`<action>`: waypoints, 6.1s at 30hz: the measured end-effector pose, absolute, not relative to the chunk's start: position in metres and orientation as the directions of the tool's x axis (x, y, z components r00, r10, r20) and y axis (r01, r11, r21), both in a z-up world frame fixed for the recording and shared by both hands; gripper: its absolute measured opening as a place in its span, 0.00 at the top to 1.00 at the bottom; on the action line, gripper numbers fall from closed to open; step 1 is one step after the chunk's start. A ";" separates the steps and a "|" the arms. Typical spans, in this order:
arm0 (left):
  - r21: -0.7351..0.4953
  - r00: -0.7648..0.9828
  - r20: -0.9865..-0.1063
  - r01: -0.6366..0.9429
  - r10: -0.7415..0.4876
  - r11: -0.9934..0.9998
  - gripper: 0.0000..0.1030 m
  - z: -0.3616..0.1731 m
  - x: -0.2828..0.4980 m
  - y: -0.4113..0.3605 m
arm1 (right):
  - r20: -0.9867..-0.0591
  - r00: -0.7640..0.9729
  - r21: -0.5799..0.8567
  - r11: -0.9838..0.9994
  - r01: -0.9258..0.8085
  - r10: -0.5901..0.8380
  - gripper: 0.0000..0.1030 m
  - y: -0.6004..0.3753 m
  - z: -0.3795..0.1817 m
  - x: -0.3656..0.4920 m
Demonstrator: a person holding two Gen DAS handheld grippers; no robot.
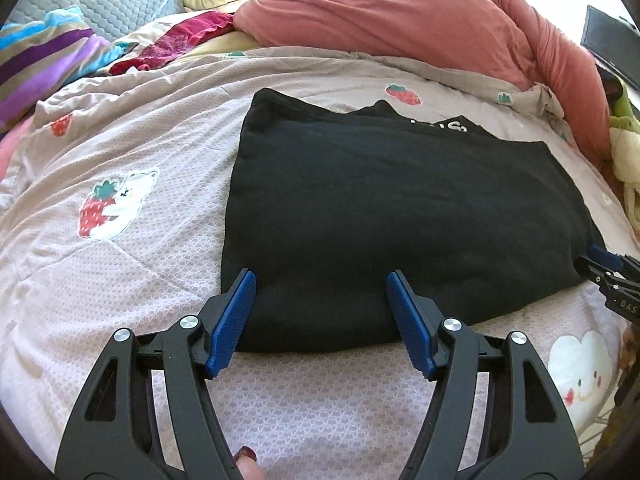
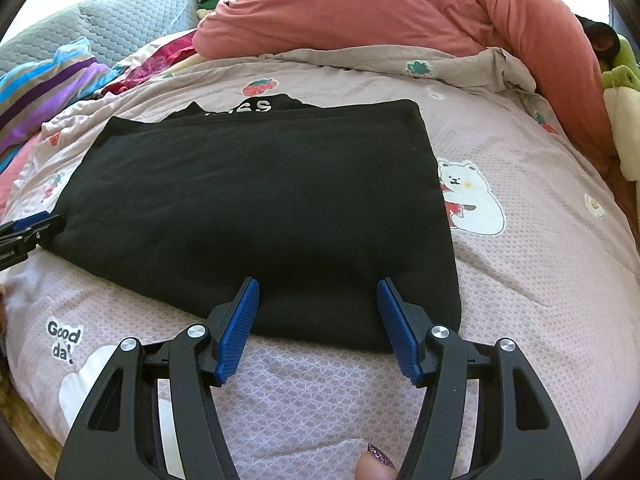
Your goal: Fold small clothes
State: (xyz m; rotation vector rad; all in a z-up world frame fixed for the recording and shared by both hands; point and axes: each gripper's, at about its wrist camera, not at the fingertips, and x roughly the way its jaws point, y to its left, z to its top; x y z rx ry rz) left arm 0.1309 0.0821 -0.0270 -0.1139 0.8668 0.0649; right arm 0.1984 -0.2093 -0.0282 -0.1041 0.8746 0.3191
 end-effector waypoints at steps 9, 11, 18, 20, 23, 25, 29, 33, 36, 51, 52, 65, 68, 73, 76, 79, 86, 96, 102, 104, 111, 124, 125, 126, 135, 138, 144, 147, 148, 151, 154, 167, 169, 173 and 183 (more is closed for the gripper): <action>-0.103 0.653 -0.757 -0.107 -0.008 0.989 0.42 -0.022 0.122 0.087 | -0.764 0.601 0.050 0.950 -0.307 0.234 0.41 -0.212 -0.024 0.193; -0.109 0.652 -0.758 -0.108 -0.012 0.988 0.42 -0.021 0.120 0.088 | -0.765 0.601 0.048 0.951 -0.305 0.232 0.39 -0.212 -0.023 0.192; -0.114 0.651 -0.759 -0.114 -0.013 0.987 0.37 -0.020 0.115 0.090 | -0.766 0.602 0.043 0.952 -0.303 0.226 0.33 -0.212 -0.023 0.187; -0.119 0.654 -0.757 -0.115 -0.015 0.986 0.36 -0.019 0.113 0.091 | -0.764 0.603 0.047 0.952 -0.301 0.228 0.30 -0.212 -0.022 0.185; -0.133 0.656 -0.754 -0.119 -0.022 0.984 0.32 -0.017 0.112 0.093 | -0.760 0.605 0.057 0.952 -0.300 0.236 0.28 -0.212 -0.020 0.183; -0.149 0.656 -0.754 -0.122 -0.033 0.981 0.32 -0.017 0.111 0.095 | -0.761 0.605 0.054 0.952 -0.301 0.234 0.24 -0.211 -0.019 0.180; -0.166 0.664 -0.747 -0.131 -0.038 0.977 0.29 -0.014 0.108 0.098 | -0.758 0.609 0.046 0.951 -0.305 0.232 0.19 -0.207 -0.017 0.177; -0.175 0.675 -0.737 -0.147 -0.030 0.974 0.25 -0.009 0.105 0.103 | -0.753 0.612 0.047 0.948 -0.316 0.241 0.19 -0.201 -0.014 0.175; -0.176 0.679 -0.734 -0.167 -0.016 0.970 0.19 -0.008 0.104 0.109 | -0.749 0.612 0.048 0.942 -0.332 0.254 0.19 -0.194 -0.011 0.173; -0.179 0.691 -0.723 -0.222 0.025 0.958 0.10 0.001 0.103 0.130 | -0.728 0.599 0.023 0.884 -0.466 0.334 0.18 -0.133 0.001 0.158; -0.177 0.690 -0.723 -0.226 0.029 0.958 0.10 0.002 0.104 0.131 | -0.726 0.598 0.020 0.880 -0.475 0.339 0.18 -0.129 0.002 0.157; -0.112 0.662 -0.739 -0.301 0.124 0.947 0.09 0.005 0.122 0.162 | -0.707 0.574 -0.039 0.787 -0.616 0.414 0.08 -0.060 0.008 0.149; -0.101 0.650 -0.748 -0.317 0.138 0.943 0.09 0.004 0.128 0.170 | -0.696 0.578 -0.056 0.771 -0.635 0.425 0.07 -0.048 0.008 0.148; -0.078 0.634 -0.757 -0.331 0.160 0.940 0.09 0.005 0.142 0.184 | -0.702 0.566 -0.074 0.747 -0.660 0.431 0.07 -0.030 0.003 0.151; -0.069 0.626 -0.763 -0.327 0.161 0.943 0.09 0.006 0.155 0.192 | -0.708 0.565 -0.102 0.732 -0.674 0.422 0.07 -0.019 -0.001 0.150; -0.062 0.627 -0.761 -0.322 0.164 0.945 0.09 0.008 0.165 0.196 | -0.716 0.561 -0.133 0.708 -0.693 0.416 0.07 -0.007 -0.007 0.149; -0.071 0.623 -0.768 -0.316 0.150 0.946 0.09 0.006 0.186 0.201 | -0.725 0.568 -0.222 0.650 -0.727 0.388 0.07 0.021 -0.021 0.145; -0.081 0.616 -0.776 -0.314 0.138 0.946 0.09 0.001 0.205 0.200 | -0.711 0.623 -0.329 0.627 -0.706 0.327 0.07 0.054 -0.035 0.155; -0.120 0.616 -0.781 -0.314 0.105 0.942 0.09 -0.002 0.218 0.199 | -0.700 0.641 -0.347 0.635 -0.690 0.314 0.07 0.065 -0.037 0.164; -0.122 0.612 -0.785 -0.309 0.099 0.943 0.09 -0.004 0.222 0.197 | -0.689 0.653 -0.353 0.642 -0.681 0.314 0.08 0.068 -0.035 0.165; -0.154 0.591 -0.806 -0.287 0.049 0.945 0.09 -0.011 0.233 0.193 | -0.625 0.674 -0.307 0.671 -0.675 0.393 0.54 0.054 -0.016 0.158; -0.343 0.556 -0.811 -0.198 -0.183 0.918 0.09 -0.015 0.255 0.162 | -0.521 0.700 -0.208 0.723 -0.659 0.488 0.91 0.008 0.013 0.146; -0.358 0.559 -0.806 -0.194 -0.197 0.913 0.09 -0.014 0.256 0.159 | -0.514 0.705 -0.200 0.731 -0.653 0.489 0.91 0.003 0.016 0.146; -0.380 0.562 -0.798 -0.187 -0.219 0.906 0.10 -0.011 0.256 0.155 | -0.502 0.714 -0.192 0.741 -0.643 0.489 0.91 -0.004 0.019 0.145; -0.437 0.586 -0.742 -0.051 -0.327 0.898 0.72 0.028 0.260 0.092 | -0.438 0.773 -0.131 0.819 -0.559 0.458 0.92 -0.063 0.036 0.143; -0.413 0.599 -0.733 -0.015 -0.323 0.911 0.74 0.042 0.259 0.069 | -0.417 0.792 -0.101 0.843 -0.528 0.446 0.92 -0.084 0.040 0.141; -0.357 0.608 -0.732 0.043 -0.308 0.933 0.74 0.064 0.260 0.025 | -0.388 0.817 -0.042 0.877 -0.479 0.427 0.93 -0.130 0.046 0.135; -0.338 0.603 -0.737 0.063 -0.306 0.939 0.74 0.069 0.263 0.003 | -0.382 0.824 -0.017 0.889 -0.458 0.417 0.93 -0.148 0.048 0.134; -0.333 0.601 -0.739 0.068 -0.305 0.941 0.74 0.070 0.264 -0.003 | -0.382 0.825 -0.008 0.892 -0.453 0.416 0.93 -0.154 0.048 0.133; -0.310 0.594 -0.747 0.086 -0.298 0.947 0.74 0.070 0.267 -0.023 | -0.383 0.830 0.017 0.902 -0.432 0.405 0.93 -0.170 0.048 0.132; -0.298 0.579 -0.758 0.101 -0.300 0.949 0.74 0.068 0.271 -0.041 | -0.387 0.833 0.040 0.909 -0.415 0.397 0.93 -0.184 0.044 0.132; -0.267 0.502 -0.807 0.158 -0.310 0.951 0.74 0.039 0.293 -0.105 | -0.444 0.821 0.119 0.932 -0.343 0.359 0.93 -0.234 0.016 0.142; -0.265 0.487 -0.817 0.159 -0.309 0.951 0.74 0.032 0.296 -0.112 | -0.458 0.813 0.139 0.933 -0.333 0.359 0.93 -0.241 0.010 0.145; -0.252 0.470 -0.830 0.166 -0.301 0.953 0.74 0.022 0.300 -0.125 | -0.475 0.802 0.171 0.932 -0.320 0.362 0.93 -0.250 0.001 0.150; -0.288 0.451 -0.817 0.220 -0.359 0.932 0.30 0.018 0.303 -0.138 | -0.532 0.753 0.297 0.918 -0.261 0.386 0.89 -0.270 -0.013 0.166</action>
